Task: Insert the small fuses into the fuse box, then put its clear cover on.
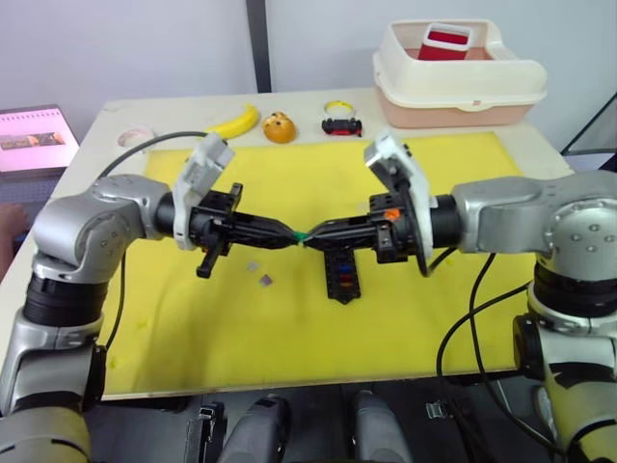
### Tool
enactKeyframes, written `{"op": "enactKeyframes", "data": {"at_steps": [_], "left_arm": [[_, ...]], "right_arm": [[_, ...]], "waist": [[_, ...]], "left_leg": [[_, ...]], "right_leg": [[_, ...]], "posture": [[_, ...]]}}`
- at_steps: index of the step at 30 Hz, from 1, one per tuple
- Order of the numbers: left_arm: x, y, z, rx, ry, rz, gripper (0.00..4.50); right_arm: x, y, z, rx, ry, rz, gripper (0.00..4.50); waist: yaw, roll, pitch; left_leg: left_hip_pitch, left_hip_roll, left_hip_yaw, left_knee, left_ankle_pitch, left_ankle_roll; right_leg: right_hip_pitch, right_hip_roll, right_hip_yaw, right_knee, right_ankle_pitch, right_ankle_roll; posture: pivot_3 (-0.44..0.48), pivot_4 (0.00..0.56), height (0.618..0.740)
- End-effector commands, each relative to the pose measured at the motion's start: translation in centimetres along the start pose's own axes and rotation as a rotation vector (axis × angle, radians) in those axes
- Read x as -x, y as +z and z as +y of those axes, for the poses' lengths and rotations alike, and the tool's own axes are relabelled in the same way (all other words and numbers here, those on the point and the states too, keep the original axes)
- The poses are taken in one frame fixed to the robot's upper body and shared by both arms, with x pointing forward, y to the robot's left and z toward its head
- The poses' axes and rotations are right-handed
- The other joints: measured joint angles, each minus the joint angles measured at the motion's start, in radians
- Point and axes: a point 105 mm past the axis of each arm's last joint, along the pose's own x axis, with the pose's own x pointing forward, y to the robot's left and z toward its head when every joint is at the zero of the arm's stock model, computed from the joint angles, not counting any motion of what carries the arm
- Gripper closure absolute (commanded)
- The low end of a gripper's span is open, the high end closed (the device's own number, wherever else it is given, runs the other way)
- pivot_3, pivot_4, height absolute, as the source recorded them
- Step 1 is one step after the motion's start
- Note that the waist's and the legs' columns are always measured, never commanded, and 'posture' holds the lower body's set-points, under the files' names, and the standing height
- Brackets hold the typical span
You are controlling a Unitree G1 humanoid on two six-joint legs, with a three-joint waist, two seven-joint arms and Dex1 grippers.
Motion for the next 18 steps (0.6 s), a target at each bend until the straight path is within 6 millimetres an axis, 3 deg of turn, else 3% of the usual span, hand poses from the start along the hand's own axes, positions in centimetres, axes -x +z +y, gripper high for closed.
{"op": "enactKeyframes", "data": {"at_steps": [1,3,7,10,11,18], "left_arm": [[0.1,-0.4,0.4,-0.028,0.042,0.053,4.19],[0.3,-0.5,0.4,-0.028,0.043,0.07,3.63],[1.0,-0.8,0.3,-0.059,0.046,0.128,1.74],[2.3,-1.9,0.7,-0.121,0.087,0.228,0.27],[2.6,-2.1,0.7,-0.13,0.092,0.243,0.05],[4.0,-4.2,0.9,-0.164,0.155,0.319,0.05]], "right_arm": [[0.7,1.1,0.5,0.069,-0.01,-0.028,4.48],[0.8,1.0,0.3,0.093,-0.028,-0.009,4.5],[1.3,0.2,-0.5,0.22,-0.104,0.056,4.5],[1.8,-1.5,-2.2,0.366,-0.156,0.145,4.5],[2.0,-2.0,-2.7,0.408,-0.161,0.167,4.5],[3.4,-5.2,-5.8,0.529,-0.147,0.268,4.5]], "waist": [[0.001,0.0,0.0],[0.002,0.0,0.0],[0.001,0.0,0.0],[0.001,0.0,0.0],[0.001,0.0,0.0],[-0.001,0.0,0.0]], "left_leg": [[0.0,0.0,0.0,0.0,0.0,0.0],[0.0,0.0,0.0,0.0,0.0,0.0],[0.0,0.0,0.0,0.0,0.0,0.0],[0.0,0.0,0.002,0.0,0.0,0.0],[0.0,0.0,0.002,0.0,0.0,0.001],[0.0,0.001,0.005,-0.001,-0.001,0.001]], "right_leg": [[0.0,0.0,0.0,0.0,0.0,0.0],[0.0,0.0,0.0,0.0,0.0,0.0],[0.0,0.0,0.0,-0.001,0.0,0.0],[-0.001,0.0,0.0,-0.001,0.0,0.0],[-0.001,0.0,0.0,-0.001,0.0,0.0],[-0.001,0.0,0.001,-0.001,0.0,0.0]], "posture": [[0.0,0.15,0.74],[0.0,0.15,0.74],[0.0,0.15,0.74],[0.0,0.15,0.74],[0.0,0.15,0.74],[0.0,0.15,0.74]]}}
